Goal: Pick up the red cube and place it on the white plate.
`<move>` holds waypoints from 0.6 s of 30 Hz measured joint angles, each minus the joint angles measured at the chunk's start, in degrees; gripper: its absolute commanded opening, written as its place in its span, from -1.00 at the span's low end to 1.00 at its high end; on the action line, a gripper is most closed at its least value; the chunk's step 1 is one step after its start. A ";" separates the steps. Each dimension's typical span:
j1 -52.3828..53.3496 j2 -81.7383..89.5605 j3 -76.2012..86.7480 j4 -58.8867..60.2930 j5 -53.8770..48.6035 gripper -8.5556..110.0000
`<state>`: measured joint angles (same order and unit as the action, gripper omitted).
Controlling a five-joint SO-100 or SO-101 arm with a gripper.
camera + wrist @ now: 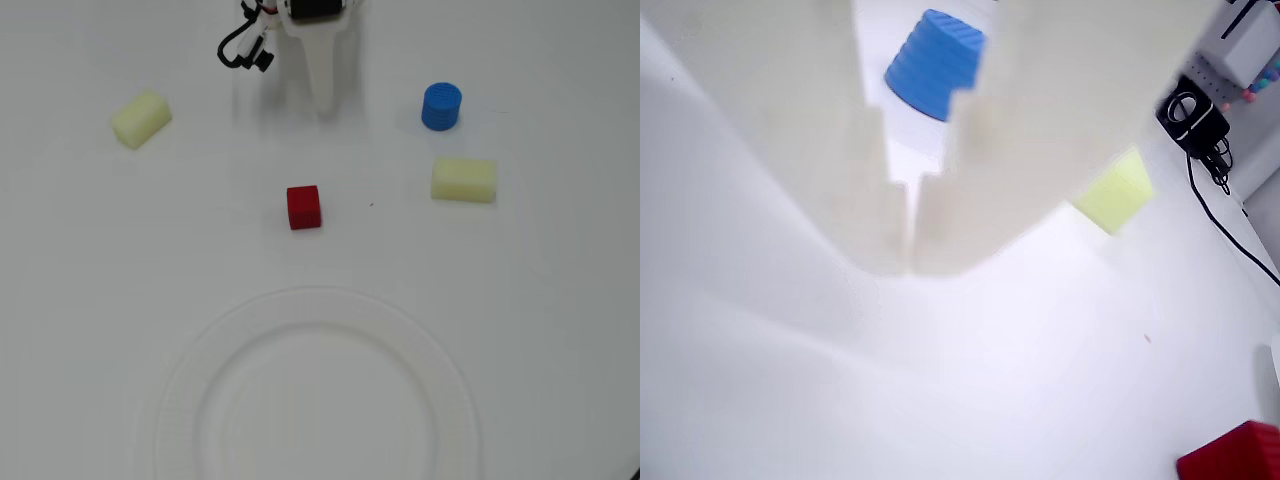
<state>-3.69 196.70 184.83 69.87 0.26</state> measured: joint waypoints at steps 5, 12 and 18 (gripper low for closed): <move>0.00 0.00 0.00 0.00 0.00 -0.86; 0.00 0.00 0.00 0.00 0.00 -0.86; 1.14 0.00 0.00 -1.67 1.23 -0.86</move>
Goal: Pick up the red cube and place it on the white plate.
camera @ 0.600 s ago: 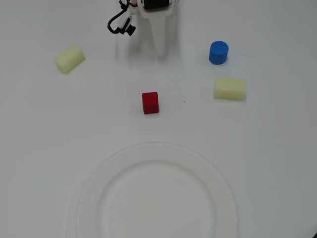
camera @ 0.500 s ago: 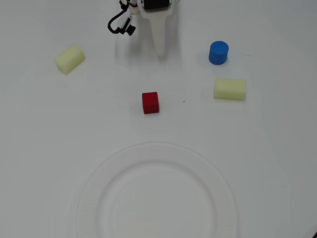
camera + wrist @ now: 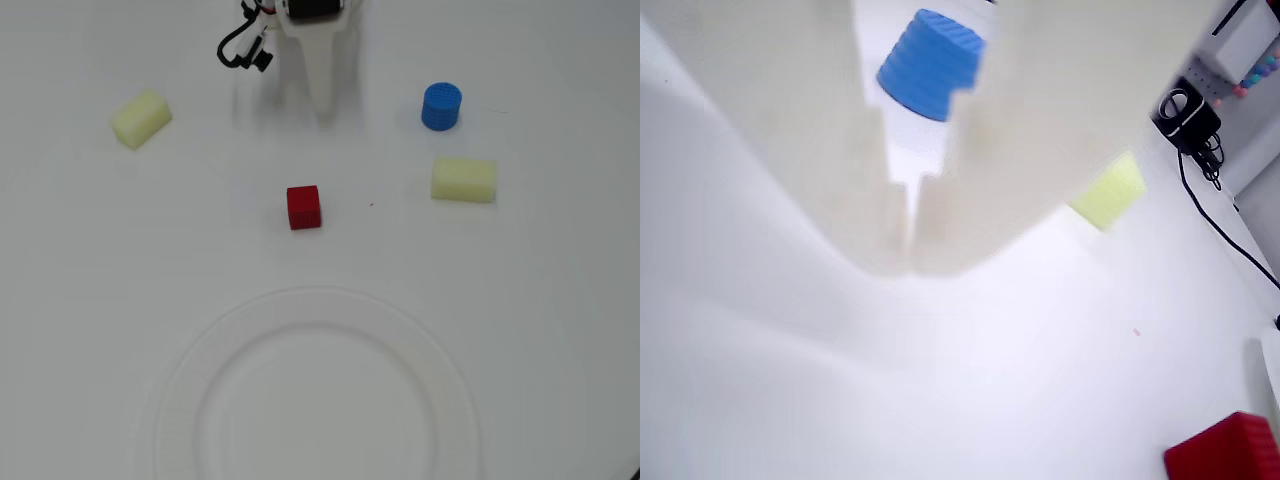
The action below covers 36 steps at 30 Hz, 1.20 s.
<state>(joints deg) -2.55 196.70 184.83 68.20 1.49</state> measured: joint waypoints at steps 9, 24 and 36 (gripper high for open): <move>1.67 -28.74 -17.93 -9.49 1.41 -0.86; -2.46 -67.24 -61.17 -2.02 2.37 -0.63; 0.70 -85.17 -63.72 -4.48 -4.13 -0.43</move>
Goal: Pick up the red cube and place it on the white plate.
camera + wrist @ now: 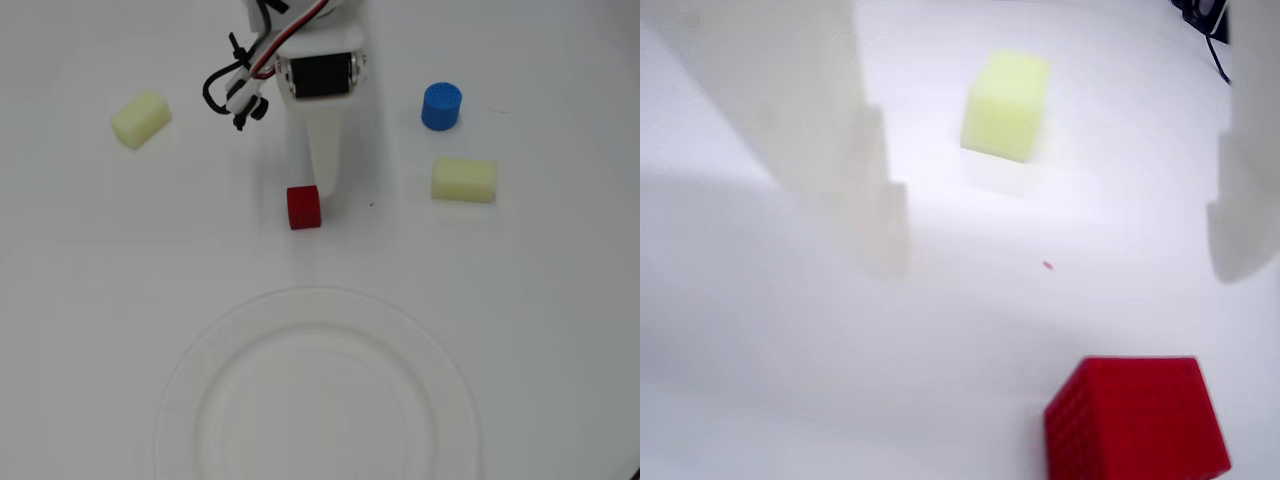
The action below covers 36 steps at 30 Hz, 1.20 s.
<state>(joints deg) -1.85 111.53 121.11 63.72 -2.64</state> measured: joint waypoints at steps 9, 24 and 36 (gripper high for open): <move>3.60 -12.04 -6.50 -2.20 -4.66 -0.46; 3.60 -17.58 -7.91 -6.42 -7.21 -0.85; 3.69 -6.86 -7.56 -9.84 -8.26 -0.86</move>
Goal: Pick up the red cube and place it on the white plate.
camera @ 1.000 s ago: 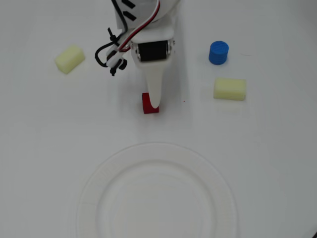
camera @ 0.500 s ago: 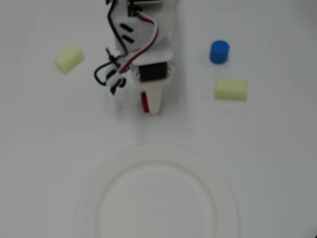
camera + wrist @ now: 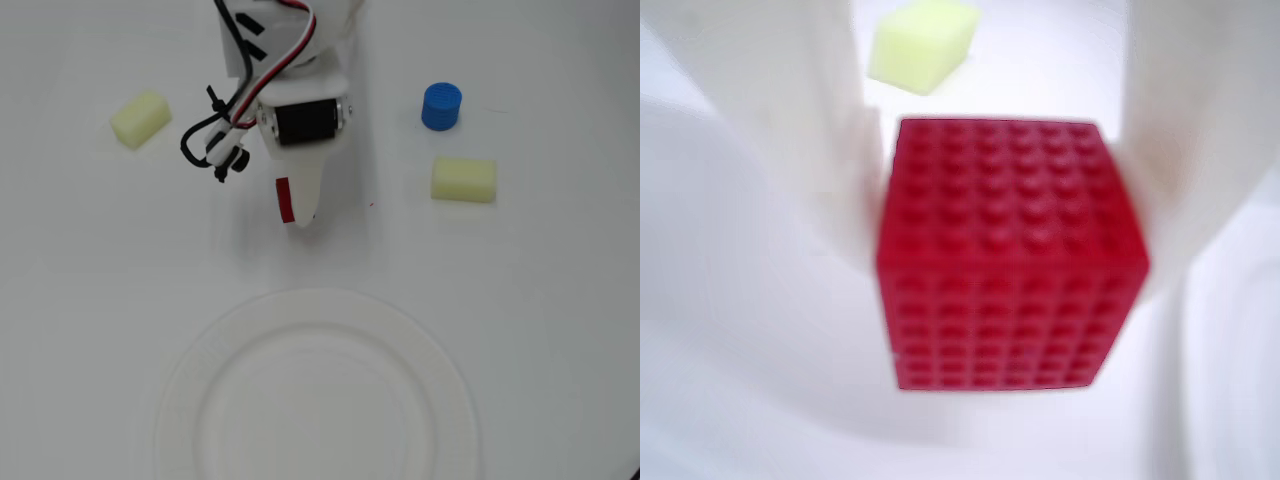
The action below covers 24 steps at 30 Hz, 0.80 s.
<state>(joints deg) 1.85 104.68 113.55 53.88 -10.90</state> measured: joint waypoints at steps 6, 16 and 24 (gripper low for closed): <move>-1.41 9.49 1.67 -7.38 -0.97 -0.86; -2.20 -3.96 -11.25 -13.18 -1.93 -0.86; -2.99 -31.90 -41.13 -9.49 -1.93 -0.86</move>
<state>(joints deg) -1.14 72.77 72.42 44.38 -12.83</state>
